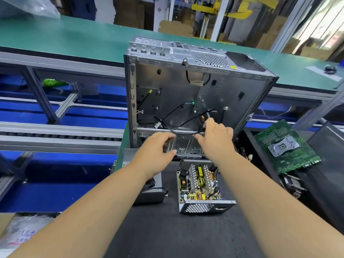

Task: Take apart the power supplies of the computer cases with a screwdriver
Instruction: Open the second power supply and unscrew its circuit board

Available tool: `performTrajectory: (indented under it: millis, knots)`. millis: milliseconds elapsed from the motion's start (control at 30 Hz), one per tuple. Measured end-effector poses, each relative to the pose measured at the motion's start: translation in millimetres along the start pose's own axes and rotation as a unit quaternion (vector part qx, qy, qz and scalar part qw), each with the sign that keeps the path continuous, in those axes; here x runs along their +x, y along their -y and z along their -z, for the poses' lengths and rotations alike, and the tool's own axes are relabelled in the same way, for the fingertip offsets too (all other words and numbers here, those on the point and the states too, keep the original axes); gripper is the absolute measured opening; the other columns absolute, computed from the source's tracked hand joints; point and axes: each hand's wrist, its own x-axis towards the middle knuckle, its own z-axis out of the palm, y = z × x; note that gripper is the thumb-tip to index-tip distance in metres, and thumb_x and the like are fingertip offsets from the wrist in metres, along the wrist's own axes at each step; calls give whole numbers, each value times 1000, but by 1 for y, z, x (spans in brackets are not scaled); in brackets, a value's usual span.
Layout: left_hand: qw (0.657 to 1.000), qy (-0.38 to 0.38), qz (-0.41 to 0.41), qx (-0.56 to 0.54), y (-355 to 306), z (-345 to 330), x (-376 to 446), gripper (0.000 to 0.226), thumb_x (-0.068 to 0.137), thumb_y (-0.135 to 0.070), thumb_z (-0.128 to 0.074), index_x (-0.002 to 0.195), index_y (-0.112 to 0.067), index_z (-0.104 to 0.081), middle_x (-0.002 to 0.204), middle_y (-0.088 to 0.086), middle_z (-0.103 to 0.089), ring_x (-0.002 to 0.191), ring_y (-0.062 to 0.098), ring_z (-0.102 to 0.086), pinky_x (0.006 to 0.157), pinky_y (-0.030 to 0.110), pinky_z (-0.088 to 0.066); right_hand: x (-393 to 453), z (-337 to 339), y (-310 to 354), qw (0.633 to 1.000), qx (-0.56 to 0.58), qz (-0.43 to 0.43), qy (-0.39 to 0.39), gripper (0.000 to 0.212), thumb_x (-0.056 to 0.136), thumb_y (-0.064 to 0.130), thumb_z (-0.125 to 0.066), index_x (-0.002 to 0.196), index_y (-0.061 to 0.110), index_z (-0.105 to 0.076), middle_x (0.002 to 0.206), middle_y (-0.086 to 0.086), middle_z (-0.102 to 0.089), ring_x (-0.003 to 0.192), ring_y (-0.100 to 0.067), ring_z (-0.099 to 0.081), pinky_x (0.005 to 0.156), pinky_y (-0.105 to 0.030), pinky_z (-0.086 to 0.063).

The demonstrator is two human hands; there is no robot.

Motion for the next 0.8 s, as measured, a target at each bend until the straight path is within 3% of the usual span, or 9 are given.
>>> performTrajectory:
  millis: [100, 233, 433, 600, 733, 800]
  knots:
    - [999, -28, -14, 25, -12, -2, 7, 50, 93, -28, -64, 140, -30, -47, 137, -10, -49, 129, 9, -43, 108, 29, -35, 6, -2, -7, 1000, -20, 17, 4, 28, 96, 51, -56, 102, 23, -57, 97, 2, -64, 98, -25, -56, 83, -41, -30]
    - [995, -33, -33, 93, -22, -9, 15, 58, 94, -31, -62, 147, -29, -39, 150, -10, -37, 140, 11, -28, 111, 27, -24, 17, -6, -21, 996, -78, 42, 15, 36, 102, 51, -43, 108, 26, -68, 103, 1, -65, 103, -25, -55, 83, -41, -31]
    - [970, 8, -23, 242, -30, -22, 31, 78, 96, -41, -59, 158, -23, -16, 160, -5, -22, 148, 17, -13, 121, 37, -15, 31, -12, -28, 978, -61, 79, 182, 58, 101, 62, -23, 125, 28, -63, 136, -8, -56, 135, -35, -35, 107, -53, -26]
    - [935, -70, 10, 347, -36, -34, 42, 63, 93, -46, -59, 148, -28, -34, 154, 5, -23, 141, 28, -17, 115, 45, -20, 28, -1, -45, 977, -39, 144, 154, 58, 101, 60, -32, 136, 20, -55, 142, -9, -48, 133, -34, -33, 108, -47, -29]
    - [933, -48, -10, 357, -41, -52, 52, 50, 96, -48, -52, 139, -24, -45, 142, -5, -44, 133, 19, -35, 112, 38, -17, 18, 10, -74, 965, 93, 199, 141, 49, 103, 44, -45, 143, 17, -51, 141, -4, -49, 131, -26, -36, 111, -39, -32]
    - [938, -48, 7, 343, -46, -57, 57, 51, 97, -51, -48, 139, -21, -46, 136, -5, -49, 129, 18, -40, 113, 38, -17, 12, 16, -90, 958, 159, 203, 127, 37, 103, 35, -49, 136, 20, -59, 131, 2, -57, 124, -20, -45, 106, -36, -39]
